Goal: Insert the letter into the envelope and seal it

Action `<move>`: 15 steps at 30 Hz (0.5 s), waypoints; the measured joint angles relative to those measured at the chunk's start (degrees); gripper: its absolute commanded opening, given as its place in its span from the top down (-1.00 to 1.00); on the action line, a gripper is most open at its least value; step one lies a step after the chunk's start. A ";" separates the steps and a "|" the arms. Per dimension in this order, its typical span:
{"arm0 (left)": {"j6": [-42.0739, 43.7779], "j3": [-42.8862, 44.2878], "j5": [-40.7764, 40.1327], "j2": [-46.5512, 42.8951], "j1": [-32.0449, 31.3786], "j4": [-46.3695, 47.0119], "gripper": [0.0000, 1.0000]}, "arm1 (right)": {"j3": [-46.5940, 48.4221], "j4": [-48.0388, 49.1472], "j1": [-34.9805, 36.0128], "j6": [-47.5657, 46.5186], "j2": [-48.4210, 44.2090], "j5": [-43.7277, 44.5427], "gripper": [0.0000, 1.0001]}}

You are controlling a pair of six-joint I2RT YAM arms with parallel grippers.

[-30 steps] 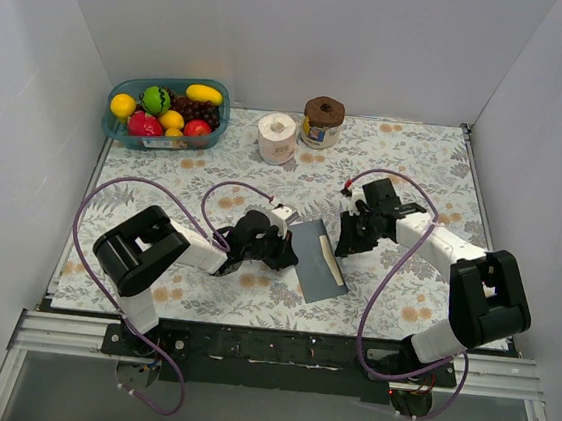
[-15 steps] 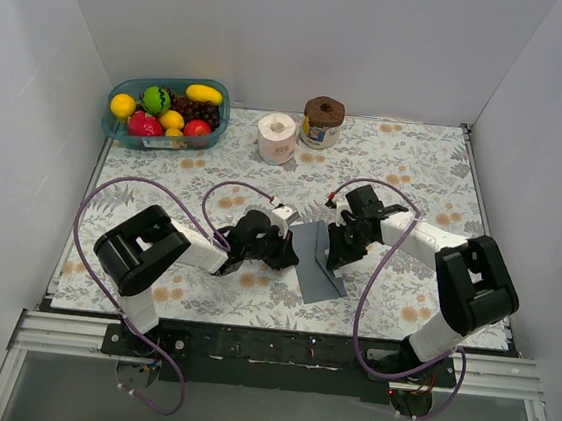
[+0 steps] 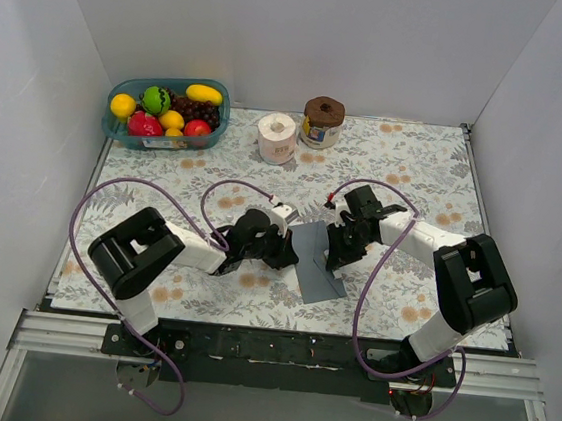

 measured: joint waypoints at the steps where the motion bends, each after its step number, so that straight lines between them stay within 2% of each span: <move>1: 0.00 0.00 0.00 -0.52 -0.02 -0.11 1.00 | 0.00 0.02 -0.02 0.00 0.02 -0.02 0.97; 8: 0.42 0.81 0.85 -3.82 -0.09 0.68 1.00 | 0.00 0.04 -0.02 0.13 0.02 0.00 0.97; 15: 1.05 4.85 5.27 -1.64 -0.11 3.82 1.00 | 0.00 0.07 -0.02 0.22 0.02 -0.02 0.97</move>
